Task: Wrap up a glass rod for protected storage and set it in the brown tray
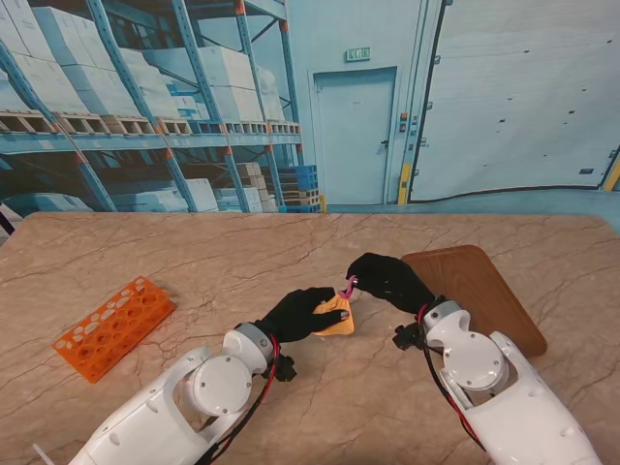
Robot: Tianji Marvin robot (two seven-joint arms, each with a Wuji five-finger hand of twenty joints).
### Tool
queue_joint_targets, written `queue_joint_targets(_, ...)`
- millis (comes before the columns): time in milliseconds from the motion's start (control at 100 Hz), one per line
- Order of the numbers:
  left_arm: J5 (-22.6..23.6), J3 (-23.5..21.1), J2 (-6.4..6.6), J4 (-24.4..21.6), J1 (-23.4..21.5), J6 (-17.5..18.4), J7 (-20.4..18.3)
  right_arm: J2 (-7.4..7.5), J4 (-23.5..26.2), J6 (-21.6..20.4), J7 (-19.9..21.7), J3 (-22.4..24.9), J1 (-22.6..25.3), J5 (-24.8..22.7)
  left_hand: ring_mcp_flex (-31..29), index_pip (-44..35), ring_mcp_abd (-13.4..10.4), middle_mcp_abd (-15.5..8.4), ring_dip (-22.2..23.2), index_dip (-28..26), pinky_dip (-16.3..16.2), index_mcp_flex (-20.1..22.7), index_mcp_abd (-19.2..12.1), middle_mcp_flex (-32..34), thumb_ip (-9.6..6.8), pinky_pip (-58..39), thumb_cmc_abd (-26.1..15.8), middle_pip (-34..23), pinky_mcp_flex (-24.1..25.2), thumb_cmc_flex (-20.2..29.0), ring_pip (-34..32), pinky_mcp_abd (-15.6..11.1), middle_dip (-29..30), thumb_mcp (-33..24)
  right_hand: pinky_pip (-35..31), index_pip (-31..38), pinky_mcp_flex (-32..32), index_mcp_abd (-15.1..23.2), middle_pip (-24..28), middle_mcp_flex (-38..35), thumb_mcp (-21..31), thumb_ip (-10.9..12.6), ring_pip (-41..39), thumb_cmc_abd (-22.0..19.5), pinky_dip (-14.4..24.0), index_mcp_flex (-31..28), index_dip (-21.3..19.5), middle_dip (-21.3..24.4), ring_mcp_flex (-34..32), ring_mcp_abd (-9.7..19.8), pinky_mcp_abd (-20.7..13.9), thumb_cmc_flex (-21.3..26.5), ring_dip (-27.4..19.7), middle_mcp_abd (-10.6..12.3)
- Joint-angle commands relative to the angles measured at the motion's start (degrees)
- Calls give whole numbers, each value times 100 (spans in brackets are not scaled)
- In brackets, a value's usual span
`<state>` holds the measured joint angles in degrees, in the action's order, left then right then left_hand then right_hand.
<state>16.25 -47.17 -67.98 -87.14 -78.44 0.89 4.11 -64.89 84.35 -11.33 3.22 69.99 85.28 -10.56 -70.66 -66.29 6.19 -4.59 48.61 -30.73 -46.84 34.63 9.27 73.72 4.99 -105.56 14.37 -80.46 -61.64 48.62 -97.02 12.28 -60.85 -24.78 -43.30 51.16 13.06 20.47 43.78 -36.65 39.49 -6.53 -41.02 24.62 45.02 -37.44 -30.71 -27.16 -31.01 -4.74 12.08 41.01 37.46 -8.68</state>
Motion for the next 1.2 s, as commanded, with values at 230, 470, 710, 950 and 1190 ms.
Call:
queue_joint_targets(230,-20,1,-11,-66,-62,16,-33,-56,-53,123,-55,-114,-57,-8,-212,87,-16,-257,-47,-7,-124,48,-129,319,-69,-1442,-64,-398,-152,115,-492,-267,21,-116,-272,424,17,60,145,-201,209,-152,-132,-113,-54,-300,172,45,-234,18,7,105,-42,18)
queue_joint_targets(470,-78,3,-14,-79,-61,-36,-63,-61,-135,170,42,-213,-147,134,-214,92,0,-227,-40,-1,-159,48,-66,320,-70,-1442,-49,-390,-157,138,-513,-264,25,-131,-300,436,29,117,113,-380,421,-243,-125,175,-110,-576,416,63,-299,-11,48,-119,-57,12)
queue_joint_targets(710,-242,-23,-22,-149,-88,-192,-126,-87,-271,242,83,-373,-260,279,-213,89,-5,-128,-38,81,-373,12,83,325,-65,-1442,-39,-360,-173,246,-533,-333,31,-61,-322,574,68,-48,157,-526,701,-359,-150,629,-146,-786,503,28,-407,-44,99,-506,-40,14)
queue_joint_targets(950,-243,-33,-26,-145,-83,-224,-120,-108,-373,228,48,-477,-337,302,-213,77,-4,-115,-34,110,-442,19,102,326,-73,-1442,-33,-356,-177,271,-552,-342,29,-35,-346,665,99,-141,218,-606,898,-415,-214,880,-158,-919,500,4,-472,-57,118,-610,-9,14)
queue_joint_targets(1190,-309,-48,-47,-152,-93,-278,-86,-110,-461,58,-15,-651,-400,170,-215,69,-69,-35,-30,155,-577,17,146,331,-77,-1442,-6,-357,-191,318,-589,-406,25,20,-468,772,186,-178,324,-788,1273,-509,-312,1311,-174,-1154,596,-21,-618,-72,135,-707,12,44)
